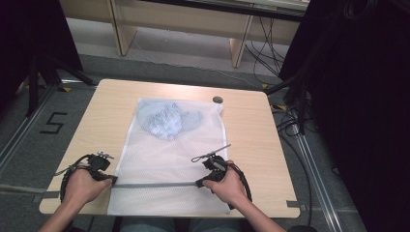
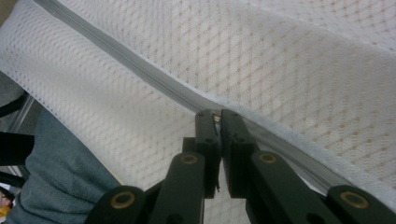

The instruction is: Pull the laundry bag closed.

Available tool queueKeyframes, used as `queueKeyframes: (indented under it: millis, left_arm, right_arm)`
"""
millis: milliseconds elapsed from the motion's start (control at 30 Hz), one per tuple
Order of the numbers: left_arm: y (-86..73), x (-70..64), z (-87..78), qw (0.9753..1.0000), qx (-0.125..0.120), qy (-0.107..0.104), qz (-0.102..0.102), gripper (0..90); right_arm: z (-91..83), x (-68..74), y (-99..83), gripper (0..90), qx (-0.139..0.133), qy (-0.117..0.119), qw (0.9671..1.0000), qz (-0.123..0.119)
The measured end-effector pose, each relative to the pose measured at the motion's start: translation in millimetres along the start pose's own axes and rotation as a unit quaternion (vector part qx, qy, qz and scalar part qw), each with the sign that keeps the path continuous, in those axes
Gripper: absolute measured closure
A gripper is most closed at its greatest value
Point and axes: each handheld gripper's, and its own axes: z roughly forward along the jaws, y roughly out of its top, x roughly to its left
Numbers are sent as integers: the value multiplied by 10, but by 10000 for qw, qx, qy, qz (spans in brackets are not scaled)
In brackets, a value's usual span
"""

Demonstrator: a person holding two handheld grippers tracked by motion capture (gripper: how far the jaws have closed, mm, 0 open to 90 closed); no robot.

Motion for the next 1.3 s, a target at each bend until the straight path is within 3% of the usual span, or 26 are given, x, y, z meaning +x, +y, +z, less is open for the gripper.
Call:
queueKeyframes:
  millis: [267, 300, 667, 833, 1300]
  left_arm:
    - [0, -22, 11, 9999, -54, 43, -119, 900]
    - [2, -11, 2, 10000, 0, 26, -40, 900]
    - [1, -18, 10, 9999, -41, 55, -94, 900]
    - [4, -5, 0, 10000, 11, 15, 2, 900]
    - [2, -15, 5, 10000, -27, 6, -61, 900]
  right_arm:
    - [-39, -24, -29, 870, 17, -23, 9999, 125]
    - [-43, -28, -33, 870, 25, -37, 9999, 124]
    - [-75, -81, -70, 870, 7, -38, 9998, 189]
    - [-92, -114, -90, 870, -17, -41, 9997, 227]
    - [-141, -186, -127, 870, -36, -70, 9995, 321]
